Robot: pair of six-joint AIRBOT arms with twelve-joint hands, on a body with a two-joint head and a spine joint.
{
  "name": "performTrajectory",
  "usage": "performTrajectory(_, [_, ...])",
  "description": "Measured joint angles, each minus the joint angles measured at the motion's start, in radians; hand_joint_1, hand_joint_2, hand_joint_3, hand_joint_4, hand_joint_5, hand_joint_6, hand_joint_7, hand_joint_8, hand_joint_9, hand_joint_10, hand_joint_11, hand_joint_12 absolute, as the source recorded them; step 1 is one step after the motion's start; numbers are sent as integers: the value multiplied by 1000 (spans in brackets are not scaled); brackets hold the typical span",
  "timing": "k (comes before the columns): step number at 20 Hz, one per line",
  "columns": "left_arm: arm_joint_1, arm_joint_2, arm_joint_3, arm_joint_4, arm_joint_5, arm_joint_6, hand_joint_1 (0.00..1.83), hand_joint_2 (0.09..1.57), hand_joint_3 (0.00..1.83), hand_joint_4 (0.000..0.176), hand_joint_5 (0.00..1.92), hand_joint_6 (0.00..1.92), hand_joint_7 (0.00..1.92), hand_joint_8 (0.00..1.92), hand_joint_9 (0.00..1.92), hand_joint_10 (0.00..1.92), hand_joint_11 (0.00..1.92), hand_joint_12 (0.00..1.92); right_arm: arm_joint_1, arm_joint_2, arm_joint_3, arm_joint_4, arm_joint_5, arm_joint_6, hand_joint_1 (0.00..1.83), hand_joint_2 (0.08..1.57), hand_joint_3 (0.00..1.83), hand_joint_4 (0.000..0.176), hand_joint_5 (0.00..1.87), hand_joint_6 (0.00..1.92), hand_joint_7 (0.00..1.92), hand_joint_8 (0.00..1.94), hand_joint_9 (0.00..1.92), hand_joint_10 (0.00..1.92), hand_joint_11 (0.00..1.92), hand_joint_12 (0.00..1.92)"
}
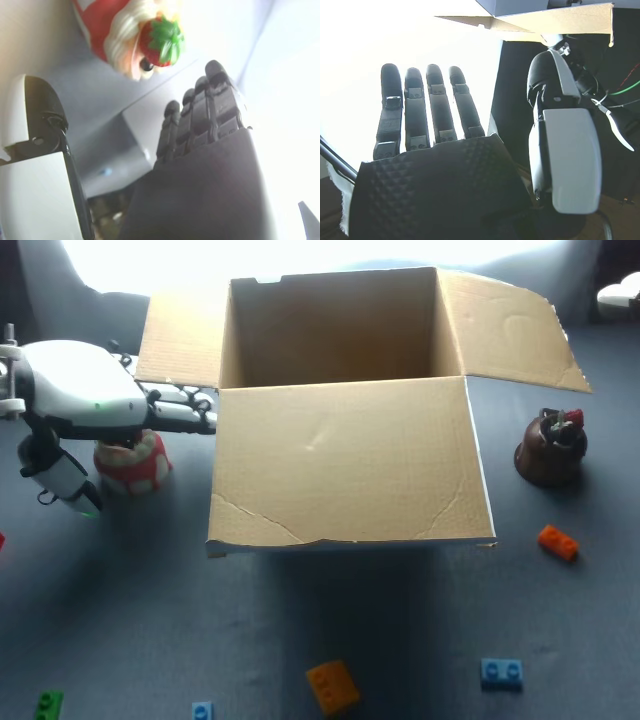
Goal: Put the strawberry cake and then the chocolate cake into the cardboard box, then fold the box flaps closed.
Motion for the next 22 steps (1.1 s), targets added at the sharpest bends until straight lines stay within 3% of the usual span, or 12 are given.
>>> performTrajectory(3, [0,17,-44,23,65,-27,1150,888,4,26,52,1,11,1,25,0,0,382,0,0,0,0,1,0,330,1135,0,0,182,5,191,5,182,7,0,782])
performTrajectory(5, [1,24,-72,42,93,-47,1151,880,0,35,38,4,6,2,24,4,0,369,0,0,0,0,0,0,317,1141,0,0,187,7,203,5,183,6,0,757])
performTrajectory(6, [2,24,-80,43,98,-49,1110,885,0,31,29,1,3,1,24,3,0,415,0,0,0,0,0,0,320,1142,0,0,184,5,198,3,178,4,0,755])
performTrajectory(10, [5,24,-84,47,115,-53,1172,899,4,31,46,5,14,2,32,3,0,344,0,0,0,0,1,-1,341,1138,0,0,174,1,184,3,177,3,0,729])
performTrajectory(14, [13,23,-84,59,151,-64,1120,890,0,37,49,1,29,1,64,6,0,422,0,0,0,0,0,-3,303,1149,2,0,176,2,172,2,167,5,0,701])
performTrajectory(18, [13,21,-89,66,178,-82,1163,887,0,26,57,7,40,4,70,4,0,369,0,0,0,0,1,-4,286,1147,1,0,193,6,191,4,181,8,0,760])
performTrajectory(20, [15,21,-90,66,182,-83,1180,886,0,31,66,10,43,4,68,3,0,367,0,0,0,0,1,-4,287,1148,1,0,170,1,177,0,169,1,0,715])
performTrajectory(22, [20,21,-94,70,184,-86,1135,879,0,33,61,4,42,2,85,6,0,475,0,0,0,0,1,-4,299,1146,1,0,174,1,182,1,166,1,0,732])
